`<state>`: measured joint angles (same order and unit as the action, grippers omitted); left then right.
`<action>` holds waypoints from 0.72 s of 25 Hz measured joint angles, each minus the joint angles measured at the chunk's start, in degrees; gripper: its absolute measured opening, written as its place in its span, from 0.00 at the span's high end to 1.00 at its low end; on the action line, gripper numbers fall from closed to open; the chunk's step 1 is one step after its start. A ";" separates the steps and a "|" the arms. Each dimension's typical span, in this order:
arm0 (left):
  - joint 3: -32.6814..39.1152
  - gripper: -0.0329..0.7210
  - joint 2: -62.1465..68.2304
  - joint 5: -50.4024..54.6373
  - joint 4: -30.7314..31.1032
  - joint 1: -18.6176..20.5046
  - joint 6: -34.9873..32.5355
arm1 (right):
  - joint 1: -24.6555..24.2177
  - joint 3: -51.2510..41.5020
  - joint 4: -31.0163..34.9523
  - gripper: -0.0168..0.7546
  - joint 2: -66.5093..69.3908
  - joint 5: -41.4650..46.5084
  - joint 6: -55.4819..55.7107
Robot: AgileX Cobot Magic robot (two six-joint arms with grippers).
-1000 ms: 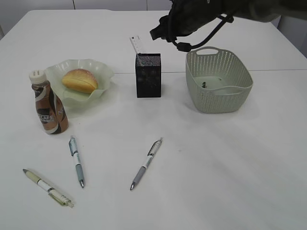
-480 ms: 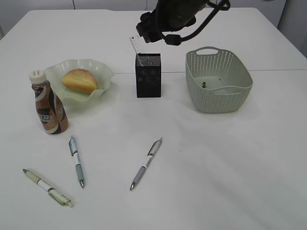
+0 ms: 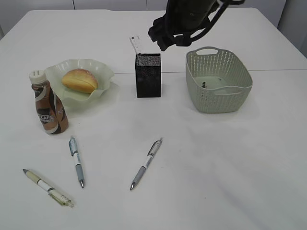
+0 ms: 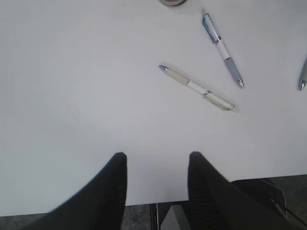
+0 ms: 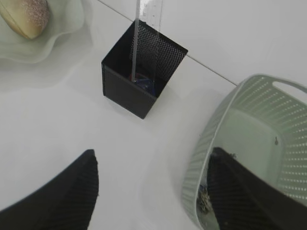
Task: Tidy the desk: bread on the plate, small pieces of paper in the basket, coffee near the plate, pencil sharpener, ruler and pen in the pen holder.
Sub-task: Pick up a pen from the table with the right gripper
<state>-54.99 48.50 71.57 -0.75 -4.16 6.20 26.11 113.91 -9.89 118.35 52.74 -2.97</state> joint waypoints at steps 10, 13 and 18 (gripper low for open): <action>0.00 0.55 0.00 0.00 0.00 0.00 0.22 | 0.00 0.12 5.85 0.27 -3.21 14.59 0.10; 0.00 0.55 0.00 0.00 -0.21 0.00 0.35 | 0.00 0.12 7.34 0.27 -3.80 17.74 0.10; 0.00 0.55 0.00 0.00 -0.77 0.00 0.38 | 0.00 0.12 10.25 0.27 -4.60 18.20 -0.16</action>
<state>-54.99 48.50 71.57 -1.51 -4.16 6.58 26.11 114.03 0.36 113.75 70.94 -3.14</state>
